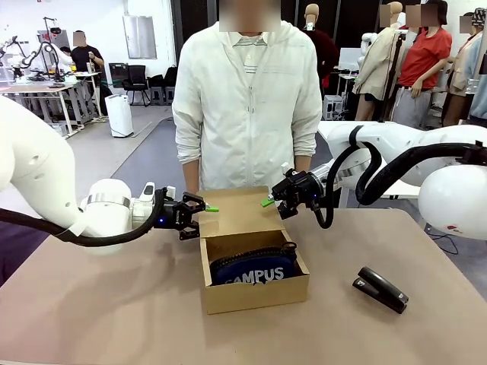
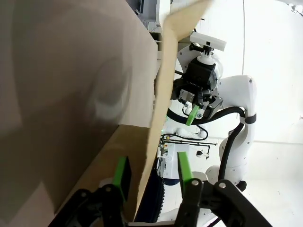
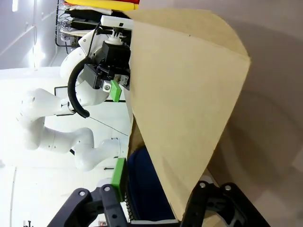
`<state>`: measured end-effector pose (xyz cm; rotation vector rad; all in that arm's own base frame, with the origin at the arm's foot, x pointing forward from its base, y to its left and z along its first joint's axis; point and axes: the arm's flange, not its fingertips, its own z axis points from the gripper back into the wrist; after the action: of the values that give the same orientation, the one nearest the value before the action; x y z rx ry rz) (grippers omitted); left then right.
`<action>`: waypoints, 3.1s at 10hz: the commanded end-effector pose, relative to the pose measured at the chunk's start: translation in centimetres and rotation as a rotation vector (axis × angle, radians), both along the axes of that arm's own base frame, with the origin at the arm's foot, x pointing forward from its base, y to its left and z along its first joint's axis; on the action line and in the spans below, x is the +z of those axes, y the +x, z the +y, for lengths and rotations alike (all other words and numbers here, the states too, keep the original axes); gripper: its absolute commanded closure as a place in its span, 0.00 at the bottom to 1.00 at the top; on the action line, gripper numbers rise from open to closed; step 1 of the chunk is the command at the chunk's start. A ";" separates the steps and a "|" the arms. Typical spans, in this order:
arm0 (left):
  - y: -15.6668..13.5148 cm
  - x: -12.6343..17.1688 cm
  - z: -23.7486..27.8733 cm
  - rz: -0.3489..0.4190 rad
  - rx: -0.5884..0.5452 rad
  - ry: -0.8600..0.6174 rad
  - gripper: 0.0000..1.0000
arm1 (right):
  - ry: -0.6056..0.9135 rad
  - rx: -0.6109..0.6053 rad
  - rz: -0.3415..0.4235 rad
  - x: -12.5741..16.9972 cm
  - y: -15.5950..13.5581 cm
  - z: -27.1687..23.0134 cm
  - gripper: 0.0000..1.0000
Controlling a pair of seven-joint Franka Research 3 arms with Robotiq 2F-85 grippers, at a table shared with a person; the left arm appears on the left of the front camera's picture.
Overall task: Pack the items into the box.
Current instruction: Close the Mailer Box.
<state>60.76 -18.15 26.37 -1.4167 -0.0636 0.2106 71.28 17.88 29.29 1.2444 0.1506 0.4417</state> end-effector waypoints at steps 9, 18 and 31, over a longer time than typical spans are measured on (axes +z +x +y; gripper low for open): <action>-4.9 6.6 0.6 -0.344 -0.060 -0.071 0.47 | 0.104 -0.088 -0.492 5.2 -5.4 -2.6 0.38; -4.3 6.8 0.0 -0.327 -0.043 -0.031 0.47 | 0.090 -0.073 -0.483 5.1 -3.7 -3.0 0.38; -12.9 5.6 -1.1 -0.851 -0.186 -0.021 0.47 | 0.623 0.307 -1.213 4.7 -13.9 -3.7 0.38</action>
<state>49.59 -19.32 32.01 -1.4374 -0.5822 -0.5081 58.33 14.10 34.25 1.3619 -0.8828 1.4638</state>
